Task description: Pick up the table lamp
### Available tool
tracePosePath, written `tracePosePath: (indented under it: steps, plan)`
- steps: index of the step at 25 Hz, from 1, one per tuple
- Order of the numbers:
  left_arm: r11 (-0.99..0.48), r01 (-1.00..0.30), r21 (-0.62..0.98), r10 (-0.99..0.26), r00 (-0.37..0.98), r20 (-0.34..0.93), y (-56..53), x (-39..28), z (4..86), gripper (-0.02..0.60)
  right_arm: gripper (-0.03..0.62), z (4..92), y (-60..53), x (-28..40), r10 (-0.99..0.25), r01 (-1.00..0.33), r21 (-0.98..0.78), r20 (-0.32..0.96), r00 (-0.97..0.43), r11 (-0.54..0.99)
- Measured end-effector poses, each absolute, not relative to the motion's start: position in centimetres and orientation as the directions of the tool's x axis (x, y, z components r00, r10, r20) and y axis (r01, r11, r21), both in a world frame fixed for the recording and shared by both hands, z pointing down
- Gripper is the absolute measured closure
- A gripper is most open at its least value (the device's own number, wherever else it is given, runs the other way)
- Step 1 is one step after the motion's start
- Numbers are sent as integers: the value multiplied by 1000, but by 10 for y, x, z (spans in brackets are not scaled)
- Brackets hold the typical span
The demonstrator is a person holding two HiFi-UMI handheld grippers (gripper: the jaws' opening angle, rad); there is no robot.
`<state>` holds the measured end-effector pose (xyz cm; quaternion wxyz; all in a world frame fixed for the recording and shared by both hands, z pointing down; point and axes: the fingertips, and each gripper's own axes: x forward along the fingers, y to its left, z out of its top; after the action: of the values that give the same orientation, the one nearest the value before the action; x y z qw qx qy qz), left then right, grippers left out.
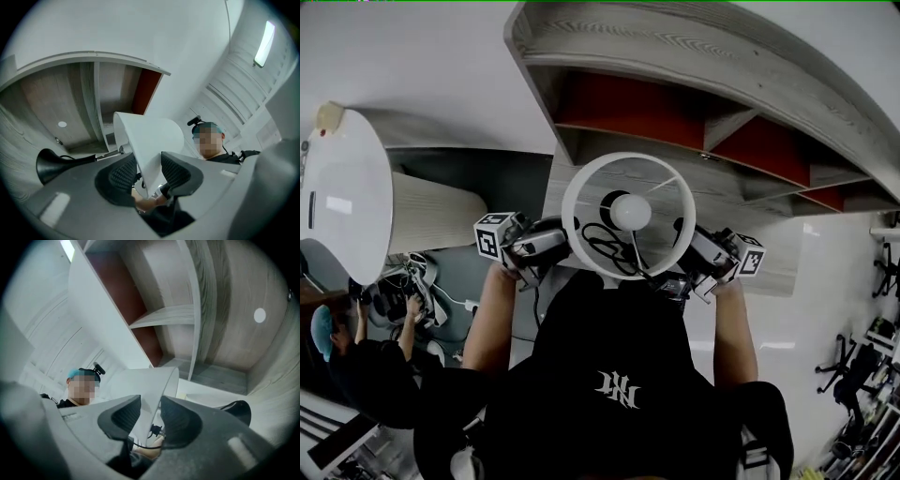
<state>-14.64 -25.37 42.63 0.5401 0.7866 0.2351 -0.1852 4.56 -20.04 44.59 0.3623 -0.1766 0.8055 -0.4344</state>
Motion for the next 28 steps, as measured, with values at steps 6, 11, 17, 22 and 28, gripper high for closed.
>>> tracePosePath:
  steps: [6,11,17,22,28]
  plan:
    - [-348,577,739,167,814,-557,-268,-166,402,417,467,421,-213,26,-576,2,-805,-425,-699,593]
    - [-374,575,728,181,815,-551,-266,-155,372,419,462,398,-210,36,-567,-12,-792,-426,-705,610]
    - [-400,577,712,185,812,-554,-276,-164,350,413,461,370,-220,27,-546,-30,-755,-446,-709,655]
    - [-406,591,697,172,799,-577,-280,-168,328,414,456,346,-222,22,-531,-55,-730,-441,-723,681]
    - [-420,579,699,164,806,-569,-285,-168,310,410,450,324,-226,20,-535,-97,-712,-424,-731,696]
